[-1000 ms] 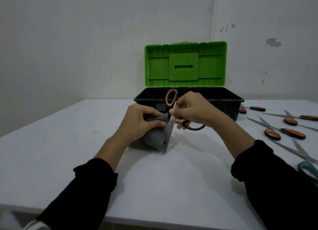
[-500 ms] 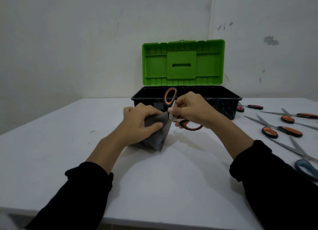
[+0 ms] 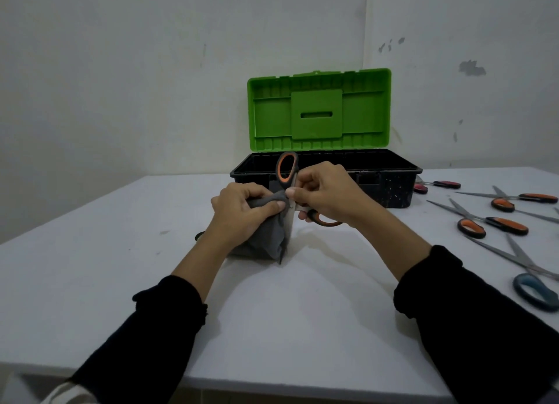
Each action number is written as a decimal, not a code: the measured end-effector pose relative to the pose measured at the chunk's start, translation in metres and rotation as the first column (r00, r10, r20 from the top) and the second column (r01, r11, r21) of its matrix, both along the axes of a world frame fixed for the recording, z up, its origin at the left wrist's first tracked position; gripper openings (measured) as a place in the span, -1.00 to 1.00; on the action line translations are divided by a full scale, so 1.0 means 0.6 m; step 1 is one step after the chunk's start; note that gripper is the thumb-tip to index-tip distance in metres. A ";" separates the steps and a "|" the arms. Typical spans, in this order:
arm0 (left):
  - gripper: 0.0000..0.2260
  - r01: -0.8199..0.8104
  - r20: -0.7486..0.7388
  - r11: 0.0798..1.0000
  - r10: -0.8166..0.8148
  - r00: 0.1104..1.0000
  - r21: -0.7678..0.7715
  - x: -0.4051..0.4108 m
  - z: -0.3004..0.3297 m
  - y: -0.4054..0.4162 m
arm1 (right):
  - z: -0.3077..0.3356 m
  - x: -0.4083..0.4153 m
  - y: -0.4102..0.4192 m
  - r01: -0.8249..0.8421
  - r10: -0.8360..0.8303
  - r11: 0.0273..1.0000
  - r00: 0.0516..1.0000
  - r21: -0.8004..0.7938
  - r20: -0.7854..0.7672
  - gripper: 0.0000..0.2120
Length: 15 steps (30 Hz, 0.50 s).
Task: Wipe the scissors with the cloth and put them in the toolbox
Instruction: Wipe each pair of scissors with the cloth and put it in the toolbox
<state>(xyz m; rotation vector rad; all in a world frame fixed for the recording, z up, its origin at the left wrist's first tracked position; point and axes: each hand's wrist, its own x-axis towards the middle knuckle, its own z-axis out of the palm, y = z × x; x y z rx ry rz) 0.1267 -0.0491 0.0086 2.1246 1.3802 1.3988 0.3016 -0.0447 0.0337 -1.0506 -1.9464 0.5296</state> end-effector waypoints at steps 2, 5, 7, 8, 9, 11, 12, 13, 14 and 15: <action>-0.81 -0.049 -0.007 0.999 0.049 0.999 -0.011 0.004 0.000 -0.001 | 0.001 -0.003 0.000 0.020 -0.020 1.000 1.000 0.020 0.004 -0.80; -0.79 -0.059 -0.019 0.998 0.059 0.998 -0.014 0.003 -0.001 -0.001 | 0.004 0.000 0.001 0.051 -0.052 0.998 0.998 0.026 0.022 -0.79; -0.88 -0.051 -0.013 0.999 0.051 0.999 0.013 -0.004 -0.001 0.002 | 0.009 0.013 0.002 0.077 -0.078 0.997 0.997 0.029 0.026 -0.80; -0.95 -0.040 0.003 0.999 0.040 0.999 0.019 -0.010 -0.002 0.004 | 0.012 0.022 0.002 0.086 -0.086 0.996 0.996 0.021 0.012 -0.80; -0.92 -0.025 0.016 1.000 0.025 1.000 0.014 -0.017 -0.004 0.005 | 0.013 0.031 0.003 0.088 -0.088 0.996 0.996 0.005 -0.013 -0.81; -0.89 0.009 0.025 0.999 -0.008 1.000 -0.037 -0.027 -0.008 0.004 | 0.013 0.047 0.004 0.084 -0.087 0.996 0.993 -0.038 -0.075 -0.84; -0.91 0.014 0.035 0.998 -0.012 0.999 -0.069 -0.029 -0.011 0.004 | 0.011 0.051 0.005 0.080 -0.086 0.995 0.991 -0.056 -0.101 -0.85; -0.93 0.015 0.048 0.996 -0.010 0.999 -0.093 -0.030 -0.013 0.004 | 0.009 0.052 0.007 0.079 -0.087 0.995 0.989 -0.068 -0.118 -0.86; -0.94 0.008 0.062 0.994 -0.001 0.998 -0.105 -0.029 -0.014 0.005 | 0.006 0.053 0.010 0.086 -0.095 0.994 0.987 -0.073 -0.127 -0.85; -0.94 -0.004 0.072 0.993 0.013 0.997 -0.115 -0.029 -0.014 0.007 | 0.005 0.055 0.012 0.103 -0.112 0.992 0.985 -0.073 -0.130 -0.84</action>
